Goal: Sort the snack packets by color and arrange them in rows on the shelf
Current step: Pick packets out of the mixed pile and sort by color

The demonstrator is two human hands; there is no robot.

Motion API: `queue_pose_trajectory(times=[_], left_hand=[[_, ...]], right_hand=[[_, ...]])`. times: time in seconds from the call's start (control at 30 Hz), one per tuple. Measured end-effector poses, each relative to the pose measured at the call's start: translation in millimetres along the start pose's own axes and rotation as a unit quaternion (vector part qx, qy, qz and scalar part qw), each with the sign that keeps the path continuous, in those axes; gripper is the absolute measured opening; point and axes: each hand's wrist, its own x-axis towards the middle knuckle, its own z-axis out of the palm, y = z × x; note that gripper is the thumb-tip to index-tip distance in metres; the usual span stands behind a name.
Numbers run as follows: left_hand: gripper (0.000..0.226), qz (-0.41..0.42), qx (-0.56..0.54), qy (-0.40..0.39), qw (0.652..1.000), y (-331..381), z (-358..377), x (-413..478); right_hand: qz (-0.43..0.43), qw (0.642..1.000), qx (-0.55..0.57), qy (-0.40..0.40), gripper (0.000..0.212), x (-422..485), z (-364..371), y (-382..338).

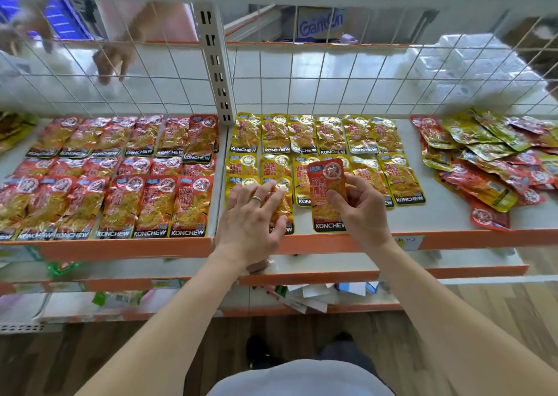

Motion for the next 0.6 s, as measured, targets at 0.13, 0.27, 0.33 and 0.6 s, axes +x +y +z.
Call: queue_pose_trajectory(times=[0.13,0.27,0.33,0.6], left_hand=[[0.065,-0.005,-0.030,-0.019,0.999,0.8,-1.4,1.7],[0.060,-0.005,-0.056,-0.022,0.998,-0.6,0.6,3.3],[0.061,-0.004,-0.060,-0.021,0.998,-0.5,0.4,3.1],[0.055,-0.046,-0.091,0.135,0.986,1.4,-18.8,-17.6]], right_hand=[[-0.008,1.000,-0.009,-0.009,0.034,1.3,0.1,2.1],[-0.010,0.999,-0.012,-0.028,0.030,2.0,-2.2,4.8],[0.002,0.999,-0.003,-0.035,0.025,1.9,-3.2,2.9],[0.061,0.998,0.017,-0.030,0.014,3.4,-8.4,-5.7]])
